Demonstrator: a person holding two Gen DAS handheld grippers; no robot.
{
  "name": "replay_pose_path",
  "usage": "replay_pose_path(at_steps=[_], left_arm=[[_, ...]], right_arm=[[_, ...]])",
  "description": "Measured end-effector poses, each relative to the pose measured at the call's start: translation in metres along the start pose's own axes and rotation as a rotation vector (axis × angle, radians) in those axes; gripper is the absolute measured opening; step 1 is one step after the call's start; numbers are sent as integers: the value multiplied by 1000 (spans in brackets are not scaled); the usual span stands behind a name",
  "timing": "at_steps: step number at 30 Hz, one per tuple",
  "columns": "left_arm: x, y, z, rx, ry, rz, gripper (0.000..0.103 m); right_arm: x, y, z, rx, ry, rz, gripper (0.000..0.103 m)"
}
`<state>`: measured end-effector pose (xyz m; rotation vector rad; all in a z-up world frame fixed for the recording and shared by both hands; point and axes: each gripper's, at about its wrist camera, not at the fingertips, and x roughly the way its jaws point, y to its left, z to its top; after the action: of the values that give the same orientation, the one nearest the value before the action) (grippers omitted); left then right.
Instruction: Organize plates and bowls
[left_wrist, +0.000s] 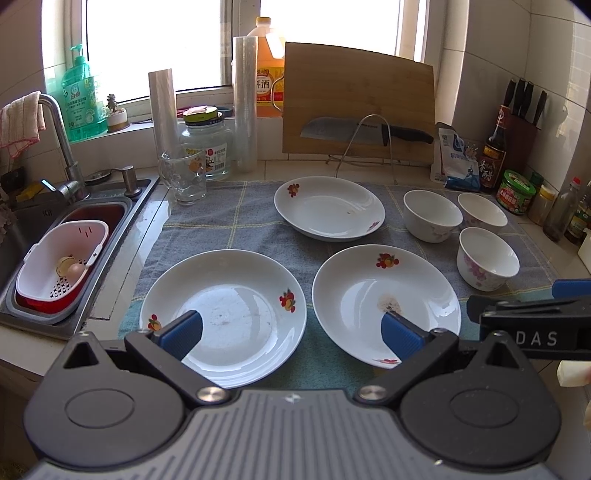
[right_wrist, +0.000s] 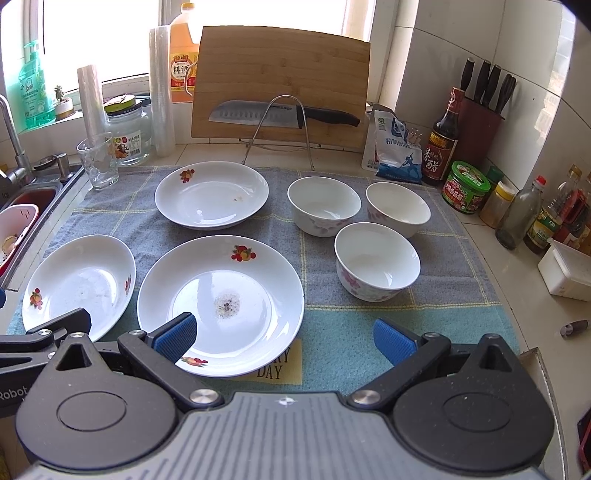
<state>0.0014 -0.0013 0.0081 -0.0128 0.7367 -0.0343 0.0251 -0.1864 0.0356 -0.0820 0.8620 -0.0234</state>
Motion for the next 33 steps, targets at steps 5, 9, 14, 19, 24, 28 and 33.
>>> replay_pose_path(at_steps=[5,9,14,19,24,28,33], left_arm=[[-1,1,0,-2,-2,1,102],[-2,2,1,-6,-6,3,102],[-3,0,1,-5,-9,6,102],[-4,-3,0,-5,-18,7,102],[-6,-4,-4,-19,-33,-8,102],[-10,-7,-6,-24,-55,2,102],[-15,-9,-11,-43,-74,46,102]], right_arm=[[-1,2,-1,-4,-4,7,103],[0,2,1,-10,-10,15,103],[1,0,1,-23,-18,32,103],[2,-4,2,-45,-35,58,103],[4,-9,2,-87,-65,101,103],[10,-13,1,-133,-76,139,103],[17,-20,0,-168,-77,191,103]])
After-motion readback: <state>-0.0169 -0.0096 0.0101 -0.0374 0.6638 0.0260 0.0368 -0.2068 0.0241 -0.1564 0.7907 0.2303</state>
